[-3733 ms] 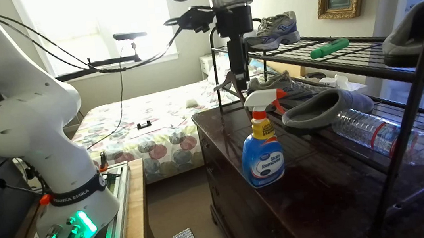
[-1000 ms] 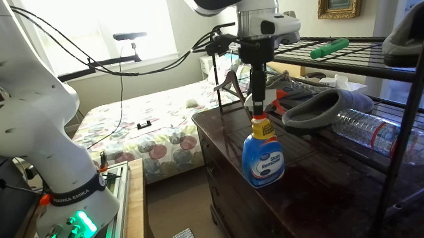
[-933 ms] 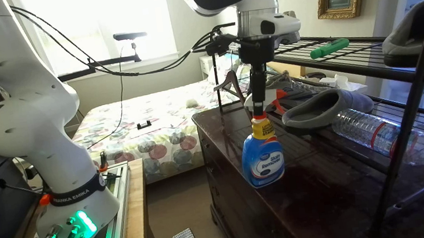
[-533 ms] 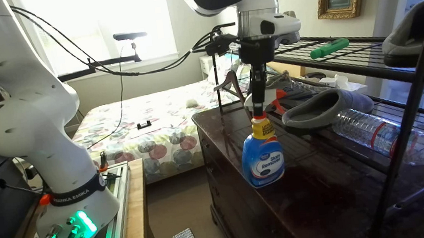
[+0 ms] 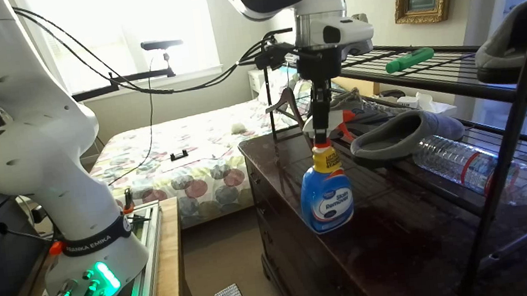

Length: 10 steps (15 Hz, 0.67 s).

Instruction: Move the blue bottle to the left

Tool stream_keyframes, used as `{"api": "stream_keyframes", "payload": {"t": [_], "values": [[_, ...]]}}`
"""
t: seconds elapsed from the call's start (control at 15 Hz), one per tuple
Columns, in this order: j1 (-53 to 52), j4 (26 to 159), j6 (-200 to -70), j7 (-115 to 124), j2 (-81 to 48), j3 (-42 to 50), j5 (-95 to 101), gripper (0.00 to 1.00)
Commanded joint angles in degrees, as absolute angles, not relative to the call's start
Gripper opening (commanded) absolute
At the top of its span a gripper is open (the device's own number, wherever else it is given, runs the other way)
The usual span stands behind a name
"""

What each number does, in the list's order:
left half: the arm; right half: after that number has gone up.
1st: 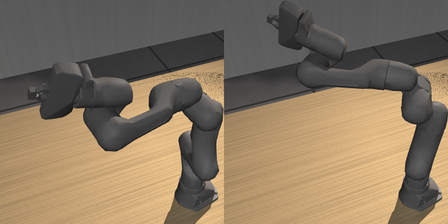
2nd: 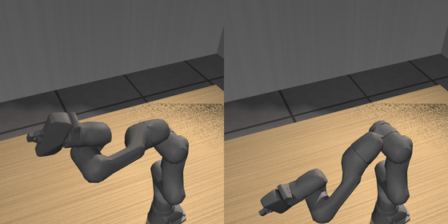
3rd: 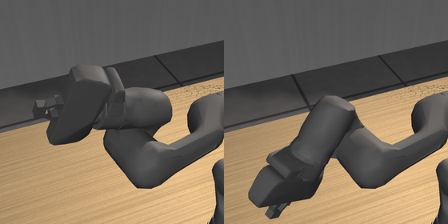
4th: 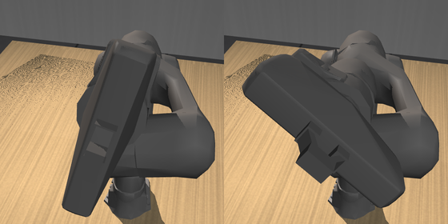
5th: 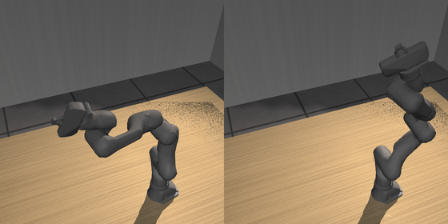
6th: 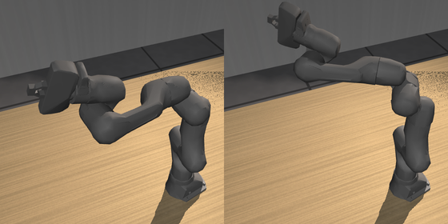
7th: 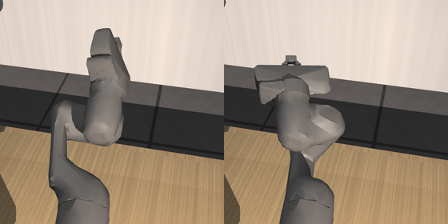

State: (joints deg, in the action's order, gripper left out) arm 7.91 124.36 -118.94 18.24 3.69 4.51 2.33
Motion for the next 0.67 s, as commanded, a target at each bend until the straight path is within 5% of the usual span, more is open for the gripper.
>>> {"api": "stream_keyframes", "payload": {"t": [0.0,0.6], "values": [[6.7,125.8,-116.2,20.7,8.6,3.9,4.9,0.13],[2.9,129.9,-108.7,8.8,20.6,0.9,4.8,0.13]]}}
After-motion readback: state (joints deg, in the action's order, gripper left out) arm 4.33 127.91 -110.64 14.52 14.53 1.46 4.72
